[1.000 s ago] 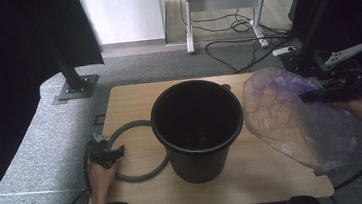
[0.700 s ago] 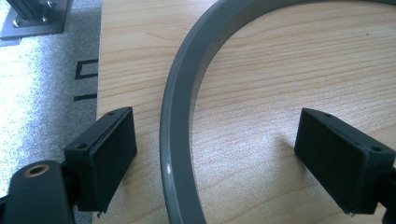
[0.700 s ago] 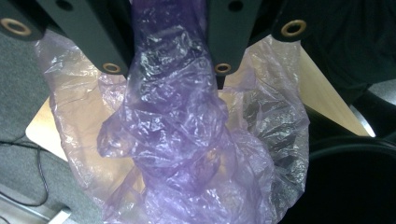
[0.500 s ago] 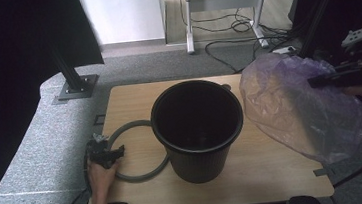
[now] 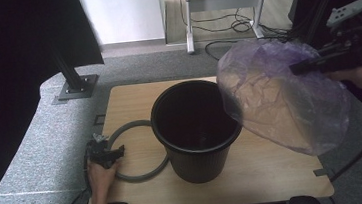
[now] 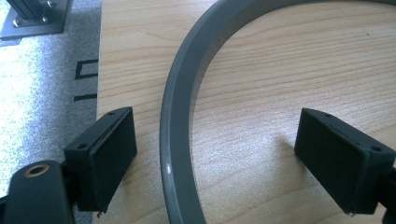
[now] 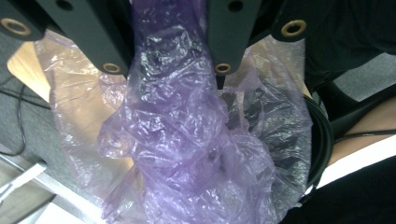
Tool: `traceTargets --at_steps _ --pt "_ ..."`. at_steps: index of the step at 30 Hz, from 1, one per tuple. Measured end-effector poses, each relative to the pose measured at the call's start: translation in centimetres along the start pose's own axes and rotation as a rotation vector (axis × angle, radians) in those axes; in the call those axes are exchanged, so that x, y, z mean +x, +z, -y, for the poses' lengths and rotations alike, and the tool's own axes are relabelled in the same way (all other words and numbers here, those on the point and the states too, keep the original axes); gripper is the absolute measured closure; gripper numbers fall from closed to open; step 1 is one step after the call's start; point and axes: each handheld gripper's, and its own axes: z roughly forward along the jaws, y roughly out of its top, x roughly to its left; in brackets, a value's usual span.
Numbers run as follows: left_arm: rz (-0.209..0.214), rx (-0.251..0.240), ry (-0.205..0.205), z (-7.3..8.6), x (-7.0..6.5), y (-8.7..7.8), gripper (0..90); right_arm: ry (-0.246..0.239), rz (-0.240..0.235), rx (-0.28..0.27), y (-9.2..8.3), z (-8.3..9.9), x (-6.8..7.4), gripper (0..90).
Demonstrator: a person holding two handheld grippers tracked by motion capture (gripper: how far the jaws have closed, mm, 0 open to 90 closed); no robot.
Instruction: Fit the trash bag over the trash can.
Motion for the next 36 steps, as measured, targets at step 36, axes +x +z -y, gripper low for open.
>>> traceTargets --at_steps 36 --pt "0.0 -0.001 -0.001 0.0 0.0 0.0 12.6 -0.176 -0.232 0.053 12.3 -10.7 6.6 76.7"
